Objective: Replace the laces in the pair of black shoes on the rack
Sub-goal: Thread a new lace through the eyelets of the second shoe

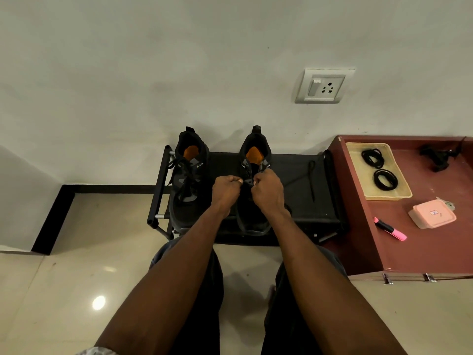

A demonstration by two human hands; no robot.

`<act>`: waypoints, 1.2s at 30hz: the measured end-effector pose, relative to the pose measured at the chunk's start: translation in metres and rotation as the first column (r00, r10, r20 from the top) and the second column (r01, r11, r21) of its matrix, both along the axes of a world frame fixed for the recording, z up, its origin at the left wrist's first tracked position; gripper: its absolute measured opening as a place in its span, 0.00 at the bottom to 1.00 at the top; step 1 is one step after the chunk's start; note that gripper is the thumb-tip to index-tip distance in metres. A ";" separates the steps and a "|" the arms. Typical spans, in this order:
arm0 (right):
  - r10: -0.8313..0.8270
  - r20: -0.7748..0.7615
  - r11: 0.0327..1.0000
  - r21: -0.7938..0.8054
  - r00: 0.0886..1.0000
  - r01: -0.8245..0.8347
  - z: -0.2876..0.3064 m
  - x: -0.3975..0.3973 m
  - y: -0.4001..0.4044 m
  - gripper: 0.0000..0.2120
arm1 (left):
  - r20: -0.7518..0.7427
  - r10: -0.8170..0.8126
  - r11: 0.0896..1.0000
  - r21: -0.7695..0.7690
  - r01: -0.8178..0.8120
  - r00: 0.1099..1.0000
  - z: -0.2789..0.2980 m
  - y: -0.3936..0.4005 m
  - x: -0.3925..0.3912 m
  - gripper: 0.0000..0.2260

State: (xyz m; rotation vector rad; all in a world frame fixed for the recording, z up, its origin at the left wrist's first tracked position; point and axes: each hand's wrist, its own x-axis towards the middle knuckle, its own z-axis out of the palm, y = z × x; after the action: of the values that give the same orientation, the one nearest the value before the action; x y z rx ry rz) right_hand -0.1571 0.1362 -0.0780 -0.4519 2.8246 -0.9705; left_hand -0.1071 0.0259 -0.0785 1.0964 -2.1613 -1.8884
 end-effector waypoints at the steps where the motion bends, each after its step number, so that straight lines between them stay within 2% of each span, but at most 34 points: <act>1: -0.014 0.050 0.999 -0.036 0.999 0.016 -0.002 -0.004 0.000 0.07 | 0.002 0.003 1.000 0.005 -0.003 1.000 -0.001 -0.001 0.000 0.11; 6: -0.039 0.358 0.957 -0.254 0.933 0.138 -0.001 -0.016 0.007 0.07 | 0.011 -0.004 1.000 0.001 0.004 1.000 -0.003 -0.001 -0.002 0.08; 8: -0.041 0.426 0.933 -0.308 0.904 0.188 0.001 -0.015 0.008 0.08 | 0.020 -0.030 0.999 -0.022 0.031 0.999 -0.003 -0.002 -0.001 0.09; 14: -0.075 0.352 0.948 -0.265 0.933 0.176 -0.006 -0.013 0.001 0.08 | 0.031 -0.086 0.993 -0.073 0.088 0.996 0.000 -0.003 0.001 0.10; 19: -0.119 0.339 0.915 -0.328 0.933 0.236 -0.006 -0.012 -0.001 0.06 | -0.008 -0.106 0.991 -0.084 0.105 0.994 0.006 -0.001 0.004 0.10; 24: -0.102 0.428 0.896 -0.353 0.898 0.270 -0.001 -0.007 -0.004 0.09 | -0.056 -0.116 0.990 -0.091 0.111 0.992 0.005 0.001 0.007 0.08; 28: -0.100 0.481 0.870 -0.382 0.871 0.311 0.006 -0.008 0.003 0.13 | -0.059 -0.117 0.973 -0.208 0.102 0.991 0.002 0.004 0.007 0.06; 31: -0.076 0.447 0.909 -0.337 0.891 0.247 0.007 -0.010 0.006 0.15 | -0.032 -0.078 0.970 -0.233 0.069 0.996 0.003 0.008 0.006 0.05; 33: -0.090 0.354 0.932 -0.300 0.931 0.204 0.005 -0.013 0.010 0.17 | -0.025 -0.045 0.973 -0.226 0.038 0.999 0.004 0.010 0.005 0.05; 36: -0.119 0.242 0.935 -0.300 0.963 0.191 0.002 -0.017 0.015 0.22 | -0.082 0.033 0.994 -0.101 -0.042 0.996 0.011 0.014 0.004 0.07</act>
State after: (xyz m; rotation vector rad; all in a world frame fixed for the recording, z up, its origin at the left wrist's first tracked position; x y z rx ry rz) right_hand -0.1742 0.1513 -0.0760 -0.1357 2.5391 -1.4267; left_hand -0.1027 0.0399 -0.0679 1.0167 -2.1524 -1.7523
